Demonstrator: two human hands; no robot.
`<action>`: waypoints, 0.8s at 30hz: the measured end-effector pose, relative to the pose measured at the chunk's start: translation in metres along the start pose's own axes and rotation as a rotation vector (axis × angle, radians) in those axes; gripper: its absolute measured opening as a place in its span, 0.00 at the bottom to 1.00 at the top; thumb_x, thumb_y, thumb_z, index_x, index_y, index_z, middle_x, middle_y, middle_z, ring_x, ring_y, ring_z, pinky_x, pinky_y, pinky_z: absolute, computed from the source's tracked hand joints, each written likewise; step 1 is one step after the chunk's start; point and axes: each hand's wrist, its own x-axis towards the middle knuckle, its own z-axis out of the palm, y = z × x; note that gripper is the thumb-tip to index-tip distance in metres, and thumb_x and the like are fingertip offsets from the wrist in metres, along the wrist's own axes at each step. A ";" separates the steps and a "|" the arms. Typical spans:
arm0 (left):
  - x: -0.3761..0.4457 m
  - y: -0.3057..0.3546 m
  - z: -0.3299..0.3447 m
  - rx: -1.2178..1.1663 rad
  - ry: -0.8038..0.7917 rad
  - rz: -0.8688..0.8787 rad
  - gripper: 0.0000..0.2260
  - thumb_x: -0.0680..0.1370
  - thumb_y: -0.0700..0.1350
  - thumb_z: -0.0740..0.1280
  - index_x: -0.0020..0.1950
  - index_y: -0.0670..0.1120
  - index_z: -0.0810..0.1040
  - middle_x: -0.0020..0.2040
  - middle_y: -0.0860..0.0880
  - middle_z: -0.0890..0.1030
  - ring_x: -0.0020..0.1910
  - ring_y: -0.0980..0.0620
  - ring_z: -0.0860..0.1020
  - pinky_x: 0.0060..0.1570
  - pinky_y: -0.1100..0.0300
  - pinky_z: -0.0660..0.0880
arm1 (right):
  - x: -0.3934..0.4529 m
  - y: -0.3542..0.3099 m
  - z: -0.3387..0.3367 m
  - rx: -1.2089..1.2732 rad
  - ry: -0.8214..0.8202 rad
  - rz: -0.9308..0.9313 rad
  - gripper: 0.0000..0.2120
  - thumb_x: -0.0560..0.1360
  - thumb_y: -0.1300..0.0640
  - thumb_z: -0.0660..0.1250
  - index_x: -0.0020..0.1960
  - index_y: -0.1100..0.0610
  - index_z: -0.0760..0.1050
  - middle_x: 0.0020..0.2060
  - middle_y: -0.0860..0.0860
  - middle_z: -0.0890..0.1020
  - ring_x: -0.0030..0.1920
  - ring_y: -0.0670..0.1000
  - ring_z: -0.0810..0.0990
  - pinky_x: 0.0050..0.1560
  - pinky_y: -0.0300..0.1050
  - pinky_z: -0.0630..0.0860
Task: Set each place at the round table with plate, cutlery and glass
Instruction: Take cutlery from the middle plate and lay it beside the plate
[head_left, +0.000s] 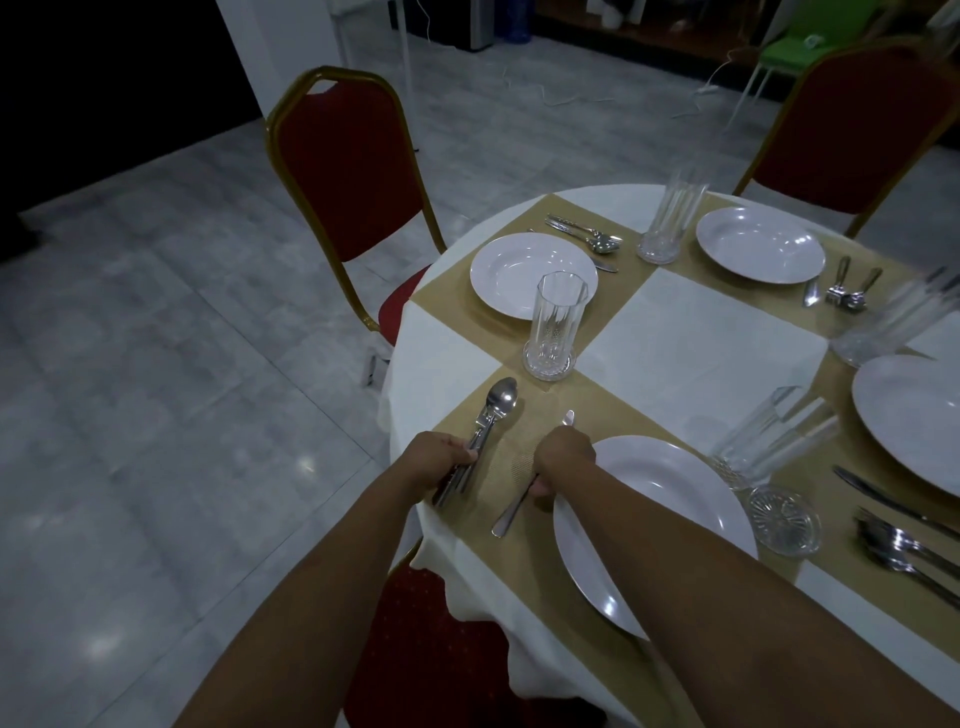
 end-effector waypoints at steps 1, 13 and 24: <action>0.000 0.000 0.000 0.000 -0.005 -0.002 0.03 0.73 0.40 0.72 0.45 0.41 0.81 0.44 0.41 0.81 0.42 0.46 0.78 0.42 0.58 0.73 | -0.001 0.001 -0.002 -0.065 0.022 0.046 0.21 0.78 0.55 0.65 0.69 0.60 0.69 0.56 0.55 0.78 0.51 0.50 0.79 0.54 0.41 0.76; -0.017 0.004 0.015 -0.231 -0.238 -0.032 0.09 0.77 0.36 0.67 0.56 0.34 0.79 0.45 0.40 0.81 0.43 0.47 0.80 0.47 0.56 0.78 | 0.006 0.002 -0.007 0.649 0.009 -0.117 0.03 0.74 0.67 0.64 0.42 0.63 0.75 0.33 0.58 0.79 0.25 0.51 0.77 0.29 0.42 0.76; -0.035 0.013 0.034 -0.201 -0.285 -0.039 0.03 0.78 0.37 0.66 0.48 0.42 0.80 0.38 0.46 0.79 0.35 0.52 0.77 0.38 0.60 0.74 | -0.002 0.016 -0.016 1.060 -0.238 0.044 0.06 0.78 0.64 0.66 0.42 0.59 0.74 0.38 0.52 0.79 0.38 0.47 0.77 0.40 0.39 0.74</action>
